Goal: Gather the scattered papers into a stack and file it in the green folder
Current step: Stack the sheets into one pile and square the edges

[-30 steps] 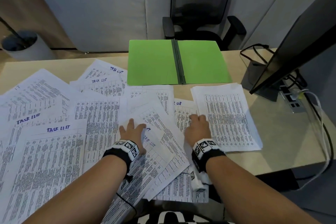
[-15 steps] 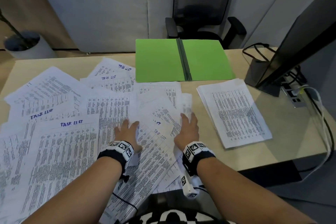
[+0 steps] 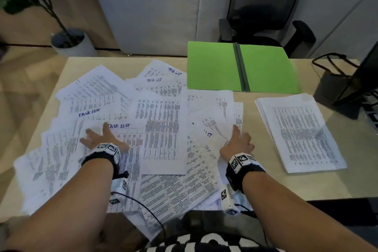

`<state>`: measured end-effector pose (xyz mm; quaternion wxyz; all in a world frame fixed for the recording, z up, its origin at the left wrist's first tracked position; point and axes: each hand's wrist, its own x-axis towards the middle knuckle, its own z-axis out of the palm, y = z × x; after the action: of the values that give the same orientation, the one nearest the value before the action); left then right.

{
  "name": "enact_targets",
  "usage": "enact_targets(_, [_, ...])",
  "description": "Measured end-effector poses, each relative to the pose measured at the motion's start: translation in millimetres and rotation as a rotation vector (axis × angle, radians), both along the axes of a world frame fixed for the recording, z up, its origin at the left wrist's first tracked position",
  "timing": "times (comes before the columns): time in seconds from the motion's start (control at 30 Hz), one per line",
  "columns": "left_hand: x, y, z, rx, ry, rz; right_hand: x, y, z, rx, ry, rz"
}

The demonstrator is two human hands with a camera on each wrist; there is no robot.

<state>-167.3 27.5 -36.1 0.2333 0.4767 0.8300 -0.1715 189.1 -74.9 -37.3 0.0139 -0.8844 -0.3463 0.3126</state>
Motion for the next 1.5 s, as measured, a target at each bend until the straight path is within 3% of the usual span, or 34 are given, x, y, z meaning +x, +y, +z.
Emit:
enact_targets(0.2, [-31,-11,-17,-0.079,-0.068,0.048,-5,0,-7,0.042,0.0,0.006])
enact_targets(0.7, [62,-33,0,-0.081,-0.13,-0.074,41,-21,0,0.123,-0.046,-0.106])
enact_targets(0.87, [70,-25,4,0.07,-0.144,-0.141,43,-20,13,0.18,-0.302,0.045])
enact_targets(0.93, [63,-29,3,0.078,-0.153,-0.108,37,-18,12,0.238,-0.323,0.145])
enact_targets(1.07, [51,-40,1,0.031,-0.191,-0.023,16,-16,2,0.304,-0.15,0.359])
enact_targets(1.2, [51,-42,3,0.07,-0.209,0.006,7,-20,-14,0.211,-0.059,0.557])
enact_targets(1.37, [77,-52,3,0.285,-0.454,-0.112,5,-10,-15,0.27,-0.032,0.549])
enact_targets(1.5, [106,-60,12,0.467,-0.646,-0.078,-3,4,-6,0.343,0.216,0.373])
